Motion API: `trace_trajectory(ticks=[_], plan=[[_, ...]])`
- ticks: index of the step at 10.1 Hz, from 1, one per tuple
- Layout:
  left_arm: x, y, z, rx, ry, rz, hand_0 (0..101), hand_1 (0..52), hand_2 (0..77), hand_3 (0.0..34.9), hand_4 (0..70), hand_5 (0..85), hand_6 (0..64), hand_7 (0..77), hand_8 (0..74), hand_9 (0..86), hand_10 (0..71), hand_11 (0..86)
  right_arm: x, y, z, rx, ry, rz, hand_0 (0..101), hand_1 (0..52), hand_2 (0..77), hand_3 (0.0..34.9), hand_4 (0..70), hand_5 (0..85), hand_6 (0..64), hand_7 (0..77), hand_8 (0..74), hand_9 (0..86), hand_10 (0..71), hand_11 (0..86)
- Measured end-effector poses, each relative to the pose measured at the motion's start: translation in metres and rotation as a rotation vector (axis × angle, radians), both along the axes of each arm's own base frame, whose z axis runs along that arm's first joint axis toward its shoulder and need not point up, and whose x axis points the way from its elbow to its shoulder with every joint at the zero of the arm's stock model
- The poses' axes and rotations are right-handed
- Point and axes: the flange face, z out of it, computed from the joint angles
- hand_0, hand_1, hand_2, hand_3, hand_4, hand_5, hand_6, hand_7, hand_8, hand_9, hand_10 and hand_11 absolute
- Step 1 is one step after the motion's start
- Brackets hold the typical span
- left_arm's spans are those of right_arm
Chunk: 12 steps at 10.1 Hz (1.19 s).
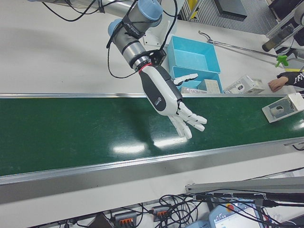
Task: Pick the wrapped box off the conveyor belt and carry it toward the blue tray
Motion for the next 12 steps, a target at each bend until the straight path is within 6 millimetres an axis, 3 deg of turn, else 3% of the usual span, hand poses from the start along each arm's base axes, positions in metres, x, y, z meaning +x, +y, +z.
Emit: trace_trajectory(ticks=[2, 6, 9, 12], plan=[[0.0, 0.0, 0.0, 0.0, 0.0, 0.0, 0, 0.0, 1.1, 0.0, 0.0, 1.1, 0.5, 0.5, 0.5, 0.0, 0.5, 0.5, -0.006, -0.004, 0.014, -0.027, 0.014, 0.0, 49, 14.7, 2.2, 0.0, 7.1, 12.5, 2.7, 3.8, 0.5, 1.6, 0.0, 0.5], [0.0, 0.0, 0.0, 0.0, 0.0, 0.0, 0, 0.0, 1.1, 0.0, 0.0, 1.1, 0.5, 0.5, 0.5, 0.0, 0.5, 0.5, -0.001, 0.004, 0.013, -0.021, -0.007, -0.01, 49, 14.7, 4.4, 0.0, 7.1, 13.6, 1.1, 2.7, 0.5, 1.6, 0.0, 0.5], [0.0, 0.0, 0.0, 0.0, 0.0, 0.0, 0, 0.0, 1.1, 0.0, 0.0, 1.1, 0.5, 0.5, 0.5, 0.0, 0.5, 0.5, -0.016, 0.01, 0.027, -0.038, 0.022, -0.031, 49, 14.7, 4.9, 0.0, 7.1, 13.1, 1.1, 2.7, 0.0, 1.6, 0.0, 0.5], [0.0, 0.0, 0.0, 0.0, 0.0, 0.0, 0, 0.0, 1.1, 0.0, 0.0, 1.1, 0.5, 0.5, 0.5, 0.0, 0.5, 0.5, -0.029, 0.003, 0.045, -0.044, 0.022, -0.037, 48, 14.7, 4.9, 0.0, 7.1, 12.0, 1.1, 2.7, 0.0, 1.6, 0.0, 0.5]])
